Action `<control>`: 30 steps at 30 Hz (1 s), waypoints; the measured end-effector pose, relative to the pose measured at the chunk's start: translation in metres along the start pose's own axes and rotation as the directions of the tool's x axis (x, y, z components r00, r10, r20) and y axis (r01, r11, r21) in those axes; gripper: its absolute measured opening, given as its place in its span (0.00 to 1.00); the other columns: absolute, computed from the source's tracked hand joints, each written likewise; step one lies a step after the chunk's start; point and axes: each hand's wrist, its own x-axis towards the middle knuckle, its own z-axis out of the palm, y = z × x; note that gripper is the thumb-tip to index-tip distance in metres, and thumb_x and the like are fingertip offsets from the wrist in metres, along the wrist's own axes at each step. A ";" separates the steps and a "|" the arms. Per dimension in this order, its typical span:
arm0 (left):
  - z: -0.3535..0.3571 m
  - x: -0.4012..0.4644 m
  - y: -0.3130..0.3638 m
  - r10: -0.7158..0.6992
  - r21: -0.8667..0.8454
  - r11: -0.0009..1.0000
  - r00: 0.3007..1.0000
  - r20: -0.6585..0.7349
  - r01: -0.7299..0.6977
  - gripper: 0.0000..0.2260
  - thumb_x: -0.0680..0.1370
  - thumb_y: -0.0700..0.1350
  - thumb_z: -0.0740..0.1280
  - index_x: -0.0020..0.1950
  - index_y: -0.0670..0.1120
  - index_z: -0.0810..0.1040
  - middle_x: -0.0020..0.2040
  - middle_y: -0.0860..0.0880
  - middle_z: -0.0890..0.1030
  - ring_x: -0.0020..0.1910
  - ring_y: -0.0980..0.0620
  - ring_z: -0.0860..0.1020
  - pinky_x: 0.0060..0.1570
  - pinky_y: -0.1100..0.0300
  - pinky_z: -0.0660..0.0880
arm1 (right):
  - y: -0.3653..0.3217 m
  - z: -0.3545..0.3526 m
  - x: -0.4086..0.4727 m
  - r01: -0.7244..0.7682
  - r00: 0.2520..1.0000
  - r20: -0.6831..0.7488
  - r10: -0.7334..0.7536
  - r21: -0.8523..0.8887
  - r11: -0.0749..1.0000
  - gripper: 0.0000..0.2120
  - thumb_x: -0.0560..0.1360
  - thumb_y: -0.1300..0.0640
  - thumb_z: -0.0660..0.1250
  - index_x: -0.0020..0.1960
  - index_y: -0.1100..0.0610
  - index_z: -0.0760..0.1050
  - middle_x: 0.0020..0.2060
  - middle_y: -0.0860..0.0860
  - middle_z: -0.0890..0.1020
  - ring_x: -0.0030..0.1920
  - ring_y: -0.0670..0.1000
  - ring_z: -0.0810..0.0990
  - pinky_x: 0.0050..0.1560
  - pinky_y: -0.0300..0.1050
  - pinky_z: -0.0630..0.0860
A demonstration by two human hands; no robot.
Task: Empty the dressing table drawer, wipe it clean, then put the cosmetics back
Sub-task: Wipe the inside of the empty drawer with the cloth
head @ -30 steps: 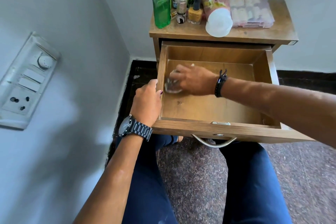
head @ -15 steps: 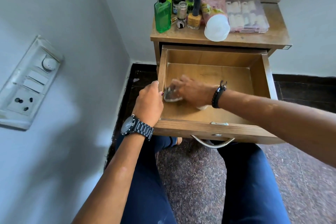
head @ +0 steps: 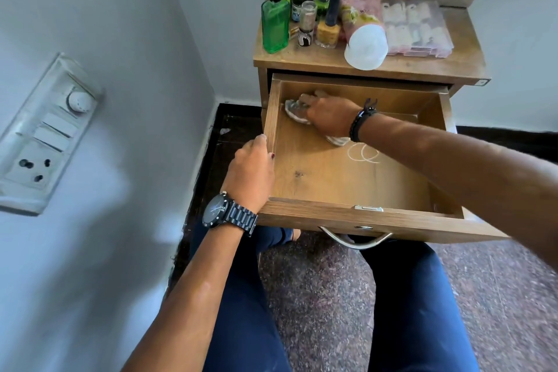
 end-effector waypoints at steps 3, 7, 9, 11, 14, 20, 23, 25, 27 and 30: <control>0.000 0.000 0.000 0.006 0.003 1.000 1.000 -0.007 -0.006 0.17 0.80 0.42 0.59 0.69 0.41 0.67 0.60 0.44 0.77 0.56 0.47 0.77 0.42 0.65 0.67 | -0.005 0.001 0.005 -0.073 0.997 -0.019 0.074 0.076 0.994 0.18 0.79 0.64 0.54 0.68 0.59 0.69 0.66 0.56 0.68 0.62 0.58 0.70 0.64 0.50 0.70; -0.001 -0.002 0.001 0.016 0.010 1.000 1.000 0.002 -0.016 0.17 0.80 0.42 0.59 0.69 0.40 0.66 0.62 0.43 0.75 0.59 0.47 0.75 0.47 0.61 0.71 | -0.017 -0.005 -0.010 -0.012 0.999 0.041 -0.005 0.395 0.919 0.14 0.77 0.60 0.63 0.62 0.59 0.75 0.61 0.54 0.73 0.58 0.54 0.74 0.59 0.48 0.74; 0.000 -0.002 0.002 0.038 0.015 0.999 0.999 0.004 -0.038 0.18 0.80 0.41 0.58 0.70 0.41 0.64 0.65 0.43 0.73 0.61 0.46 0.74 0.52 0.59 0.72 | -0.033 -0.010 -0.024 0.071 0.982 0.113 -0.148 0.510 0.858 0.15 0.76 0.62 0.64 0.62 0.57 0.75 0.61 0.53 0.74 0.60 0.53 0.74 0.61 0.49 0.73; 0.001 -0.003 0.003 0.064 0.016 0.998 0.998 -0.006 -0.064 0.19 0.80 0.40 0.59 0.72 0.42 0.63 0.67 0.45 0.70 0.61 0.48 0.74 0.49 0.64 0.69 | -0.048 -0.014 -0.038 0.110 0.939 0.205 -0.277 0.585 0.804 0.18 0.75 0.66 0.63 0.63 0.56 0.75 0.61 0.52 0.75 0.62 0.52 0.73 0.65 0.50 0.71; 0.000 -0.003 0.002 0.076 0.008 0.997 0.997 -0.023 -0.076 0.19 0.79 0.38 0.60 0.71 0.42 0.65 0.68 0.46 0.68 0.60 0.50 0.74 0.47 0.65 0.67 | -0.057 -0.016 -0.053 0.113 0.902 0.253 -0.350 0.644 0.757 0.18 0.75 0.66 0.64 0.63 0.55 0.76 0.60 0.51 0.77 0.61 0.51 0.74 0.64 0.46 0.70; 0.002 -0.003 -0.001 0.080 -0.010 0.997 0.997 -0.020 -0.081 0.18 0.80 0.38 0.59 0.70 0.43 0.66 0.67 0.47 0.69 0.60 0.50 0.74 0.50 0.64 0.69 | -0.043 -0.006 -0.039 -0.058 0.993 0.118 -0.002 0.504 0.862 0.12 0.77 0.63 0.64 0.60 0.60 0.74 0.56 0.53 0.79 0.52 0.51 0.80 0.53 0.42 0.78; 0.003 -0.002 -0.001 0.082 -0.007 0.997 0.996 -0.026 -0.083 0.18 0.80 0.37 0.58 0.70 0.43 0.66 0.67 0.48 0.69 0.60 0.52 0.74 0.47 0.67 0.66 | -0.024 -0.013 -0.023 -0.243 0.968 0.025 0.248 0.321 0.915 0.09 0.78 0.66 0.60 0.57 0.65 0.74 0.53 0.59 0.79 0.51 0.59 0.81 0.51 0.50 0.79; 0.003 -0.002 -0.001 0.081 -0.008 0.997 0.996 -0.023 -0.081 0.18 0.80 0.38 0.58 0.70 0.43 0.66 0.68 0.48 0.68 0.61 0.52 0.74 0.47 0.68 0.66 | -0.019 -0.018 -0.015 -0.298 0.948 -0.021 0.317 0.287 0.910 0.11 0.77 0.68 0.58 0.57 0.65 0.74 0.54 0.60 0.79 0.53 0.61 0.80 0.50 0.50 0.77; 0.003 -0.002 -0.002 0.081 -0.009 0.997 0.996 -0.022 -0.081 0.18 0.80 0.38 0.58 0.71 0.43 0.66 0.68 0.49 0.67 0.60 0.52 0.74 0.46 0.68 0.66 | -0.018 -0.016 -0.010 -0.336 0.932 -0.032 0.362 0.302 0.892 0.11 0.76 0.68 0.58 0.57 0.65 0.75 0.54 0.60 0.79 0.54 0.62 0.80 0.51 0.50 0.76; 0.003 -0.003 -0.001 0.082 -0.011 0.997 0.996 -0.018 -0.083 0.18 0.80 0.39 0.58 0.70 0.44 0.66 0.68 0.49 0.67 0.59 0.51 0.74 0.45 0.67 0.66 | -0.016 -0.006 -0.014 -0.328 0.936 0.013 0.352 0.399 0.857 0.10 0.76 0.65 0.62 0.57 0.64 0.74 0.53 0.60 0.79 0.53 0.61 0.80 0.50 0.49 0.76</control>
